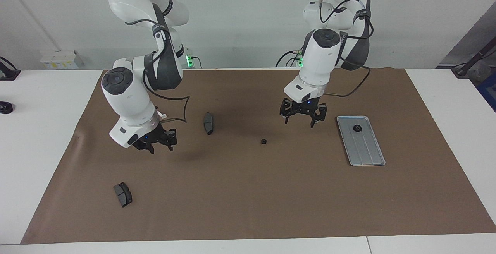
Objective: Pick bearing gear from pile to tray
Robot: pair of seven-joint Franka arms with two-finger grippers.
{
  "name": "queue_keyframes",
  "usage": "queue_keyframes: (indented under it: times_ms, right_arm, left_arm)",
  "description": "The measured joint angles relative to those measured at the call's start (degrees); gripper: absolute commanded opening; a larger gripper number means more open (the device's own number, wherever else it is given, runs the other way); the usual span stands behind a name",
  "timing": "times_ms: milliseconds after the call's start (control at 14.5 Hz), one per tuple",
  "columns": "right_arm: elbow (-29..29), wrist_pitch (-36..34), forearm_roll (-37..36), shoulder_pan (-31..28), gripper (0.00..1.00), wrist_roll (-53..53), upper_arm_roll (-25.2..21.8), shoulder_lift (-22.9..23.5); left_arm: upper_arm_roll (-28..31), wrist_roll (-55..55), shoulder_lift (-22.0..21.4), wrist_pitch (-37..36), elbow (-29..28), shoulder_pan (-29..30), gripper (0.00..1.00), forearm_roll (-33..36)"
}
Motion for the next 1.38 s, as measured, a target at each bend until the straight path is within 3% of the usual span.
queue_keyframes:
  times_ms: [345,621,966,1379]
  right_arm:
    - [-9.69,7.88,0.03,0.12,0.65,0.01,0.46,-1.89]
    - [-16.86,13.02,0.05,0.04,0.65,0.26,0.63,-3.18]
    - [-23.34,15.86,0.08,-0.28,0.67,0.46,0.54,-5.8]
    - [-27.44,17.26,0.08,-1.14,0.66,1.09,0.18,-7.48]
  left_arm:
    - [0.0,-6.99,8.08,6.54,0.24,-4.24,1.0,2.75]
    - [0.04,-8.93,11.2,10.32,0.57,-5.97,1.0,2.79]
    - [-0.01,-9.83,13.26,13.06,0.57,-7.55,0.75,2.81]
    - [-0.2,-9.83,13.47,13.29,-0.39,-8.1,0.69,2.84]
